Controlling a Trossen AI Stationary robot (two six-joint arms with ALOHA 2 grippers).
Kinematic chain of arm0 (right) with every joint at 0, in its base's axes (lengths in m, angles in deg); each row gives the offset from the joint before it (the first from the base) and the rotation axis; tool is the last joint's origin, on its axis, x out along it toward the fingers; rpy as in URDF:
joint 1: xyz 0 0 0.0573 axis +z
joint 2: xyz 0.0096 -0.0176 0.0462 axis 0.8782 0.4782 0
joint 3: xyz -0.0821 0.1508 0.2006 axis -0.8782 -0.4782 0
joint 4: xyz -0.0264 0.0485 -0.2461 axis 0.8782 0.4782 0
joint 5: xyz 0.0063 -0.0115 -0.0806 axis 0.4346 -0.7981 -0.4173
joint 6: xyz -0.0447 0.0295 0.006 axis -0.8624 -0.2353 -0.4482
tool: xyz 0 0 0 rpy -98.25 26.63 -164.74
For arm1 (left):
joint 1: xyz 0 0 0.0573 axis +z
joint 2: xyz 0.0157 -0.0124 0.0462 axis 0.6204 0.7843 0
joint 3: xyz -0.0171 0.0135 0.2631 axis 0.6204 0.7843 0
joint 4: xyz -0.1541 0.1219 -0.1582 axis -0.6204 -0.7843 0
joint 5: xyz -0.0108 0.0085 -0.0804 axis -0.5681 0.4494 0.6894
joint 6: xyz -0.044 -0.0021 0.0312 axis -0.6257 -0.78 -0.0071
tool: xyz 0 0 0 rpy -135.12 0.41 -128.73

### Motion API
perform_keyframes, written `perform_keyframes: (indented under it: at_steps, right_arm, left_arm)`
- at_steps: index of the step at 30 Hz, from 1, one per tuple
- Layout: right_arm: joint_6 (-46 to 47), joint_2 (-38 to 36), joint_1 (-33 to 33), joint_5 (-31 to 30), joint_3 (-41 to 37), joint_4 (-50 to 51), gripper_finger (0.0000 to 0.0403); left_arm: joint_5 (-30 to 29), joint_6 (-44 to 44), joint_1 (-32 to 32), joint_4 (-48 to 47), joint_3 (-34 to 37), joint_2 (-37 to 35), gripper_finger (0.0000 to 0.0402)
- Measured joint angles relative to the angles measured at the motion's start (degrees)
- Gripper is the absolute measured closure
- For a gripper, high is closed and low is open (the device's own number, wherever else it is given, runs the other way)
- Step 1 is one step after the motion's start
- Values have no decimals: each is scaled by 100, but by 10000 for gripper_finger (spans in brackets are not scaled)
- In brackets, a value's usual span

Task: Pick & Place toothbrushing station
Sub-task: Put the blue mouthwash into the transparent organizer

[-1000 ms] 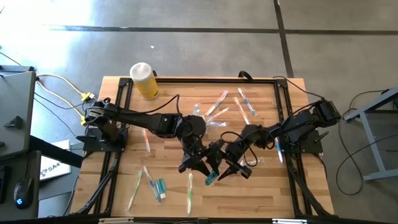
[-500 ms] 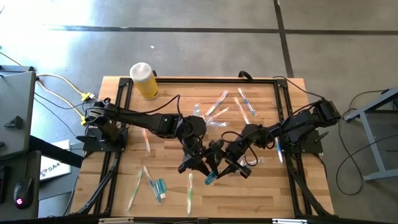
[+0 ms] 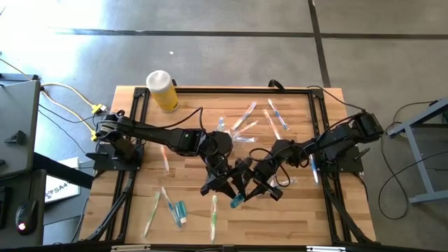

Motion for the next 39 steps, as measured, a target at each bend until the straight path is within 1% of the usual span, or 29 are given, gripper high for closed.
perform_keyframes:
  at_steps: [4,9,13,15,17,19,23,27,29,31,33,36,39]
  right_arm:
    - [-2,-3,0,42,0,53,315]
    - [-95,-3,21,281,0,131,315]
    - [-86,-27,9,211,0,438,315]
    - [-89,-144,9,165,0,880,315]
    - [-150,-305,16,-56,2,1466,315]
    - [-270,-468,67,-564,2,2198,315]
    - [-610,-844,273,-1967,-4,3611,315]
    - [-674,-1301,508,-3994,-2,5090,315]
    - [-711,-1489,534,-5015,39,5767,315]
    - [-706,-1615,530,-5866,210,6637,315]
    - [-735,-1625,463,-6466,487,7321,315]
    - [-1056,-1471,371,-6959,855,8131,315]
    - [-1645,-1182,286,-7348,1184,8400,315]
  left_arm:
    - [-73,-101,-8,-20,4,0,251]
    - [-82,-191,-2,70,4,0,186]
    - [-99,-470,-4,70,4,0,144]
    - [-289,-672,-9,36,7,-24,135]
    - [-728,-910,-9,-50,7,-103,132]
    - [-1299,-1174,-5,-125,7,-256,131]
    - [-2494,-1890,-2,-517,2,-671,131]
    - [-3629,-2706,-2,-1398,-6,-1117,130]
    - [-4065,-3116,1,-1964,-3,-1297,130]
    - [-4452,-3440,2,-2541,-7,-1451,130]
    - [-4635,-3705,2,-3190,-2,-1536,130]
    - [-4608,-4067,2,-3959,40,-1618,130]
    - [-4601,-4397,2,-4085,260,-1695,130]
